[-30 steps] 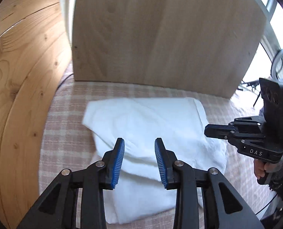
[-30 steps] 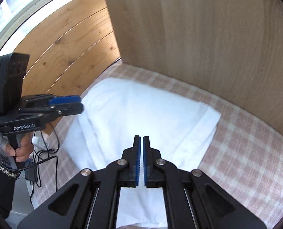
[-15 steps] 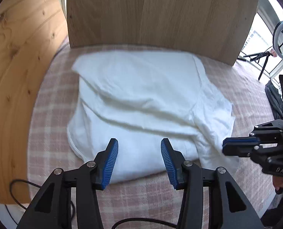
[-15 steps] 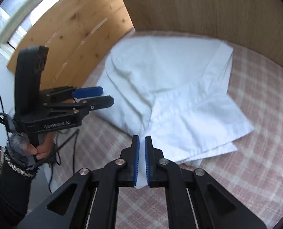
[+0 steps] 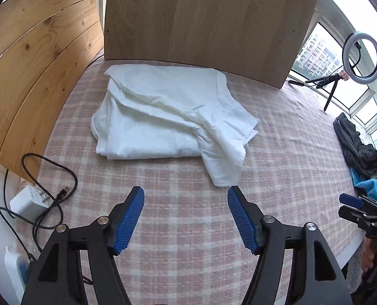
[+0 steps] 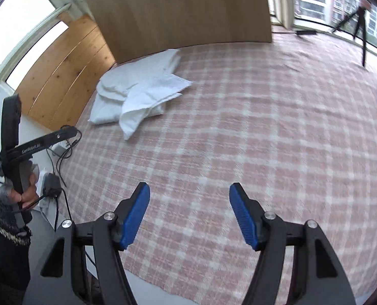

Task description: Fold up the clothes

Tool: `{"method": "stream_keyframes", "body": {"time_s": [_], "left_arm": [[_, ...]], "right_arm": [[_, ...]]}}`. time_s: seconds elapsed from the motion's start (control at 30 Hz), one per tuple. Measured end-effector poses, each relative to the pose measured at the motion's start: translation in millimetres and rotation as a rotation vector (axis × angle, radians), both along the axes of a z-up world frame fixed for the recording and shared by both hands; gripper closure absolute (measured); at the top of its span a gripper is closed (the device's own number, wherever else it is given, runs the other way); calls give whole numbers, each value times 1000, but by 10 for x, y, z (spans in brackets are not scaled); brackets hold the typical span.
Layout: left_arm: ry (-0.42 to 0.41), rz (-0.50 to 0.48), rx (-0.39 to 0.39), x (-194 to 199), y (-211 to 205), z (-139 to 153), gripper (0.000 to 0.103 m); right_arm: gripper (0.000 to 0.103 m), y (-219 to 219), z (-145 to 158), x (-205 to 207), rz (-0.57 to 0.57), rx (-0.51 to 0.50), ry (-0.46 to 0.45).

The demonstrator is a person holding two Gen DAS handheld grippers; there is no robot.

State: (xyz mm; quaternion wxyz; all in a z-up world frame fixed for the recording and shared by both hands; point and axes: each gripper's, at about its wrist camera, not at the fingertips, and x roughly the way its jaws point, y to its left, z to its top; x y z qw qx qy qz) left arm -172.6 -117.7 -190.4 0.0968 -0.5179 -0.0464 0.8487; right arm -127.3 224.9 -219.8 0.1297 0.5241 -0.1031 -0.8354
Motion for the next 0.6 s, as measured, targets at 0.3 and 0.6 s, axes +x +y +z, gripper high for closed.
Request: {"method": "stream_keyframes", "body": {"time_s": [0.3, 0.6], "left_arm": [[-63, -150, 49, 645, 739, 10, 36], [-3, -94, 46, 1214, 525, 420, 33]], "right_arm": [[39, 369, 152, 631, -202, 120, 13], [39, 238, 454, 1032, -228, 215, 107]]}}
